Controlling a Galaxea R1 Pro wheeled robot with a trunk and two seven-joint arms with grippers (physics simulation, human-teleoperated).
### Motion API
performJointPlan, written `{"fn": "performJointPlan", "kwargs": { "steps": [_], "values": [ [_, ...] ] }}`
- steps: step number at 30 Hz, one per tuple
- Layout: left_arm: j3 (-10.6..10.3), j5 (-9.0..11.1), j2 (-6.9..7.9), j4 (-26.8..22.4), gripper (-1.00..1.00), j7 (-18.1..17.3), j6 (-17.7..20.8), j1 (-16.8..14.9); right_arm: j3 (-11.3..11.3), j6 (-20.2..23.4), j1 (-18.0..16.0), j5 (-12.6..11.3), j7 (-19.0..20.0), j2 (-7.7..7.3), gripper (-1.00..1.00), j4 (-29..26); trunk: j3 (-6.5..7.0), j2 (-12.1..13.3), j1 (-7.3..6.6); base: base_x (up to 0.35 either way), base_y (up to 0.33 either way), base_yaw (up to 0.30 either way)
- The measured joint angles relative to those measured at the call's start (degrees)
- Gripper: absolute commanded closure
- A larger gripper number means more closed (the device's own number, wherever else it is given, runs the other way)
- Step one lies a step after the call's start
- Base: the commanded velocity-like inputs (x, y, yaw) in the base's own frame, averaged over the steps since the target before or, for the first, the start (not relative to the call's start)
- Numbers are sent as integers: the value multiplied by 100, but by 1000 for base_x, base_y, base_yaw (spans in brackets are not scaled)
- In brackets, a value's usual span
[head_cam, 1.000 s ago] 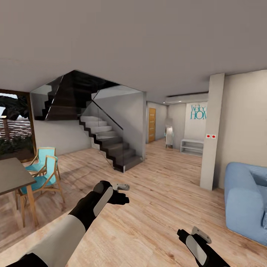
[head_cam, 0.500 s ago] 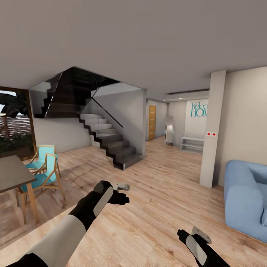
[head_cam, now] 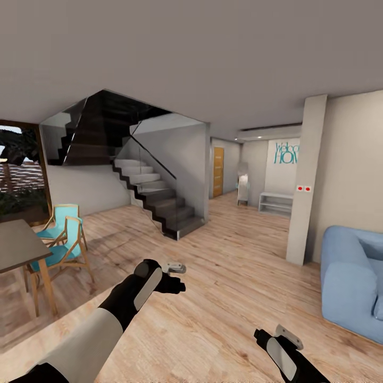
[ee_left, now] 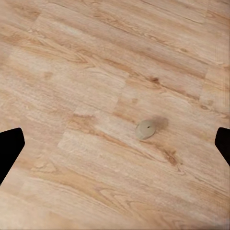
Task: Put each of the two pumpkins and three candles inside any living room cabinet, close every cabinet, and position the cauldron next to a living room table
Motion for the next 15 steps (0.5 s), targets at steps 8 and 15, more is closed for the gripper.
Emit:
{"fn": "performJointPlan", "kwargs": {
  "steps": [8,15],
  "values": [
    [0,3,3,-23,-100,-2,3,0,1,10,1,0,0,0,-100,0,-74,0,0,0,0,0],
    [0,7,3,-38,-100,-18,0,0,1,18,3,0,0,0,-100,0,-138,0,0,0,0,0]
  ]
}}
